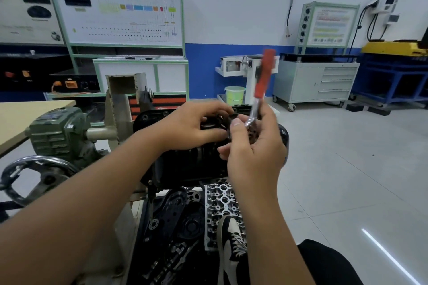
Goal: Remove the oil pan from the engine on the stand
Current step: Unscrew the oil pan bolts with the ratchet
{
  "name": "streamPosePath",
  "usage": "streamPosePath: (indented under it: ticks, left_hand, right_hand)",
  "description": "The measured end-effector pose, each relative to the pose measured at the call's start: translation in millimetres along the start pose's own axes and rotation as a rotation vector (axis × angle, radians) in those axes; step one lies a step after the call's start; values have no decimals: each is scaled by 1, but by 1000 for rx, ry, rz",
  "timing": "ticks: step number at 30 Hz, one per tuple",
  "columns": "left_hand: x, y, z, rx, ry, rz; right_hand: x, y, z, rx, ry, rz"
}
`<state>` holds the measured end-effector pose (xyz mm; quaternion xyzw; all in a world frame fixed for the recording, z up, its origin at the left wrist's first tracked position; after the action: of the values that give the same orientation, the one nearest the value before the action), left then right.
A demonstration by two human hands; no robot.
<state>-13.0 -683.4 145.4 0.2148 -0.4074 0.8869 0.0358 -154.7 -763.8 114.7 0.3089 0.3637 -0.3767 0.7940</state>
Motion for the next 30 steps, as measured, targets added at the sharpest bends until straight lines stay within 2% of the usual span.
streamPosePath:
  ticks: [2, 5, 8, 14, 17, 25, 30]
  left_hand:
    - [-18, -8, 6, 86, -112, -104]
    - [-40, -21, 22, 317, -170, 94]
    - [-57, -26, 38, 389, -267, 235]
    - [-64, -6, 57, 161, -318, 295]
    - [-66, 2, 58, 28, -355, 240]
    - [-73, 5, 61, -25, -399, 214]
    - [-70, 9, 66, -19, -270, 277]
  right_hand:
    - [7, -9, 5, 62, 97, 27]
    - [14, -15, 13, 57, 178, 50]
    - [11, -15, 13, 49, 149, 49]
    - [7, -16, 11, 69, 93, 63]
    - [8, -20, 9, 129, 116, 105]
    - [11, -34, 9, 318, 142, 256]
    - [19, -40, 13, 366, 182, 292]
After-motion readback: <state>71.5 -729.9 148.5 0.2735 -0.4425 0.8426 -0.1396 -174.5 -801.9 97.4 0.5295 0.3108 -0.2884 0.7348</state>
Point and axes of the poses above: each hand's wrist, its own z-axis towards the middle knuckle, its own y-axis out of the palm, x = y × z, the point moved 6 cm from there along z, towards the middle knuckle, and after that the axes turned 8 degrees about x, right-handed, at the moved point
